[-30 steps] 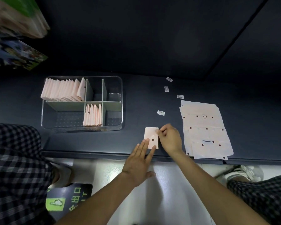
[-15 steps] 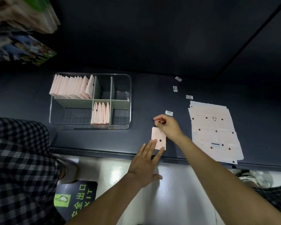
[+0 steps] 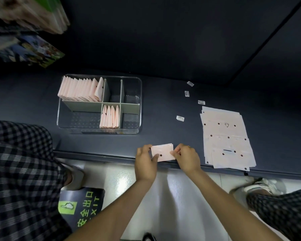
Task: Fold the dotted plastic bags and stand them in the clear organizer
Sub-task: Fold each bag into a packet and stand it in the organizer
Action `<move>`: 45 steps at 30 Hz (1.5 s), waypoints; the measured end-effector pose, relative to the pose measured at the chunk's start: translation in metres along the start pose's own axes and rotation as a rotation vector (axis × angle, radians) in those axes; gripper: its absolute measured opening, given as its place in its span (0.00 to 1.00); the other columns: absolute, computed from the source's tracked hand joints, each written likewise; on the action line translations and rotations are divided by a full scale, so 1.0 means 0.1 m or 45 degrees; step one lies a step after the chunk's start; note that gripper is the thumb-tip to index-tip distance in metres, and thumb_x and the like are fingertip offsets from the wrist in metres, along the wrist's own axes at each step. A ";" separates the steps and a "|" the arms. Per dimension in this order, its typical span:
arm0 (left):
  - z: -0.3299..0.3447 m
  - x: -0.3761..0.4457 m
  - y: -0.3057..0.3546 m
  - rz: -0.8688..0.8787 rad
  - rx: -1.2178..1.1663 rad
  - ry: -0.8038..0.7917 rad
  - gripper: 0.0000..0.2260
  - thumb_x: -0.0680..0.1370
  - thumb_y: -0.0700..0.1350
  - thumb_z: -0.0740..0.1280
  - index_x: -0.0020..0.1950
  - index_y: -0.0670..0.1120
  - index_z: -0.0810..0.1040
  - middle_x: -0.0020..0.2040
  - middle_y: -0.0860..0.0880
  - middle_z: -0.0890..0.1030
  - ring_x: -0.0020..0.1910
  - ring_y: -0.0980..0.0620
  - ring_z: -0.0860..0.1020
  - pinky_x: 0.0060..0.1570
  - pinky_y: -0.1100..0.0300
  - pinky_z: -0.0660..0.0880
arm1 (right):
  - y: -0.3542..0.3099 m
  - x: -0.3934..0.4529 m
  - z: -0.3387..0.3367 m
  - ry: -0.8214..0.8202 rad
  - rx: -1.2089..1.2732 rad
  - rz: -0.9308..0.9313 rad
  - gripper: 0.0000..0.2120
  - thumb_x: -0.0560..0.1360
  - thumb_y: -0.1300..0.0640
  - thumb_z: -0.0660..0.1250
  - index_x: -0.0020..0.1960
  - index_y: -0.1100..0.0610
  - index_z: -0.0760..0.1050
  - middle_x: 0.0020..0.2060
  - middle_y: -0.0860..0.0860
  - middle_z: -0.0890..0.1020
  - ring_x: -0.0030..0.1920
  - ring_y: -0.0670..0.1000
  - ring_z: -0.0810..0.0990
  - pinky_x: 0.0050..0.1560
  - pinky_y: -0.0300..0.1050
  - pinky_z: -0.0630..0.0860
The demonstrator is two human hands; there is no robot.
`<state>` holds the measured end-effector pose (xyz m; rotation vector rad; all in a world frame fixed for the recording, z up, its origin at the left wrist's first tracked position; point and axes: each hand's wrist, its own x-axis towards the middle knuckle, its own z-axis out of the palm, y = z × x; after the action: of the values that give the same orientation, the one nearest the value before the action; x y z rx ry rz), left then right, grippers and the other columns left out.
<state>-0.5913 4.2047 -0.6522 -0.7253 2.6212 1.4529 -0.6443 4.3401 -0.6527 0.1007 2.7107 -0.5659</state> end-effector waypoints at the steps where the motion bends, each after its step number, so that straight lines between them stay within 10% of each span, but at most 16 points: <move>1: -0.01 0.03 0.00 -0.052 -0.033 0.009 0.15 0.75 0.39 0.69 0.61 0.42 0.74 0.54 0.44 0.76 0.49 0.46 0.77 0.50 0.60 0.70 | 0.00 -0.05 0.02 -0.001 0.002 0.003 0.09 0.76 0.50 0.66 0.46 0.57 0.76 0.46 0.54 0.82 0.49 0.56 0.79 0.46 0.44 0.72; 8: -0.09 0.19 0.07 -0.301 -0.129 -0.151 0.10 0.73 0.41 0.72 0.34 0.45 0.74 0.32 0.51 0.72 0.37 0.49 0.69 0.34 0.62 0.64 | 0.01 -0.18 0.05 0.040 0.028 -0.036 0.08 0.75 0.51 0.68 0.47 0.56 0.76 0.48 0.53 0.81 0.49 0.55 0.78 0.46 0.43 0.72; 13: -0.31 0.28 0.20 0.035 0.022 -0.290 0.14 0.72 0.43 0.73 0.31 0.50 0.71 0.28 0.56 0.69 0.30 0.55 0.67 0.31 0.62 0.63 | -0.07 -0.15 -0.14 0.130 0.180 -0.432 0.21 0.71 0.53 0.71 0.64 0.48 0.73 0.56 0.43 0.76 0.55 0.48 0.68 0.57 0.43 0.68; 17: -0.65 0.46 0.38 0.316 0.176 -0.417 0.11 0.73 0.43 0.72 0.34 0.52 0.73 0.31 0.55 0.73 0.35 0.52 0.72 0.38 0.58 0.69 | -0.26 -0.11 -0.27 -0.048 0.239 -0.469 0.04 0.74 0.51 0.67 0.47 0.48 0.81 0.38 0.47 0.79 0.43 0.44 0.71 0.44 0.42 0.69; 24: -1.09 0.71 0.17 0.272 0.375 0.272 0.12 0.75 0.52 0.68 0.54 0.47 0.77 0.52 0.46 0.77 0.54 0.46 0.71 0.53 0.51 0.70 | -0.85 0.03 -0.36 -0.059 0.862 -0.255 0.07 0.74 0.60 0.69 0.37 0.55 0.78 0.31 0.47 0.80 0.29 0.37 0.75 0.34 0.32 0.69; 30: -1.20 0.92 -0.03 0.081 0.542 0.295 0.15 0.74 0.57 0.68 0.52 0.48 0.76 0.55 0.47 0.75 0.58 0.46 0.70 0.55 0.54 0.67 | -1.39 0.18 -0.27 -0.116 1.115 -0.196 0.09 0.74 0.62 0.68 0.37 0.55 0.74 0.30 0.48 0.80 0.26 0.38 0.75 0.28 0.31 0.72; 45: -1.27 1.06 -0.16 -0.030 0.345 0.430 0.05 0.73 0.49 0.68 0.43 0.48 0.78 0.49 0.48 0.79 0.52 0.47 0.72 0.51 0.55 0.65 | -2.06 0.37 0.06 0.121 0.337 -0.303 0.06 0.70 0.58 0.65 0.36 0.56 0.70 0.34 0.53 0.80 0.41 0.58 0.80 0.42 0.49 0.76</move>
<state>-0.6564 4.0546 -0.6233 -1.0405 2.9589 1.0120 -0.7061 4.1489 -0.5949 -0.1322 2.7425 -1.0126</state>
